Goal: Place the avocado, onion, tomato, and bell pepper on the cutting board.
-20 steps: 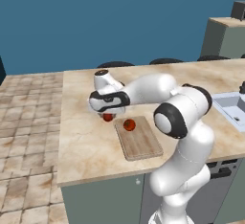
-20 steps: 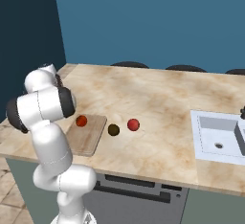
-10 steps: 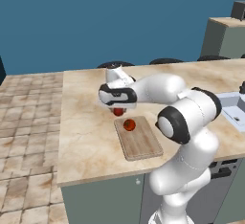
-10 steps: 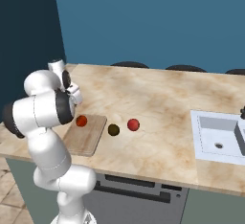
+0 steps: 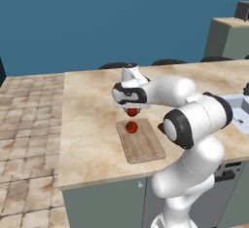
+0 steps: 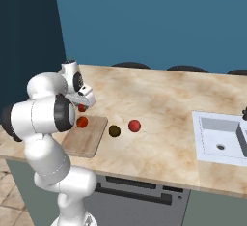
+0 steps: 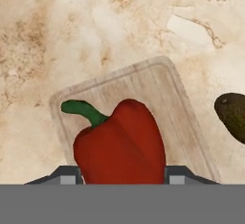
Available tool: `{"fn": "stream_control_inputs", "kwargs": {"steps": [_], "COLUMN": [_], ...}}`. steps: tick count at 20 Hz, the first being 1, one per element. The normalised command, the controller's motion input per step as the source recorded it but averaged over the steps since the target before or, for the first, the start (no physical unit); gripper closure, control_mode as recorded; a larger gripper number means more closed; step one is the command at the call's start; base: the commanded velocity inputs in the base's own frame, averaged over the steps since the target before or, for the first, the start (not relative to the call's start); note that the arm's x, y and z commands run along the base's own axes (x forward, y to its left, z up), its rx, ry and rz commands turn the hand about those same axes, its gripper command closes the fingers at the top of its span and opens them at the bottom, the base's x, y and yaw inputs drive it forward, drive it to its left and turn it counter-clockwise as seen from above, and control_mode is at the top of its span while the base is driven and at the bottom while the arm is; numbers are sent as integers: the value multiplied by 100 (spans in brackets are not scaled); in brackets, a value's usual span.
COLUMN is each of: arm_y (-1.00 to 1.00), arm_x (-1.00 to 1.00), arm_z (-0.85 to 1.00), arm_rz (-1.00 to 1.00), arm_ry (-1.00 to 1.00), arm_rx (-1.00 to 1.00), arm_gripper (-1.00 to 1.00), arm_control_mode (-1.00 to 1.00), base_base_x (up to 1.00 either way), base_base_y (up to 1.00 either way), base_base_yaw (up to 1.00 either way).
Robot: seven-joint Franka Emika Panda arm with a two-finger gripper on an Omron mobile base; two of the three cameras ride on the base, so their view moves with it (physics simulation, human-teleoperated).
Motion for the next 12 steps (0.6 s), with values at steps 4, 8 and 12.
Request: {"fn": "stream_control_inputs", "kwargs": {"steps": [4, 8, 12], "arm_y": [-53, -47, -21], "arm_x": [0, 0, -1], "arm_z": [0, -4, -23], "arm_rz": [0, 0, 0], "arm_ry": [0, 0, 3], "arm_rx": [1, 2, 1], "arm_gripper": [100, 100, 100], "arm_control_mode": [-100, -100, -100], "base_base_x": [0, 0, 0], "base_base_y": [0, 0, 0], "base_base_yaw": [0, 0, 0]}}
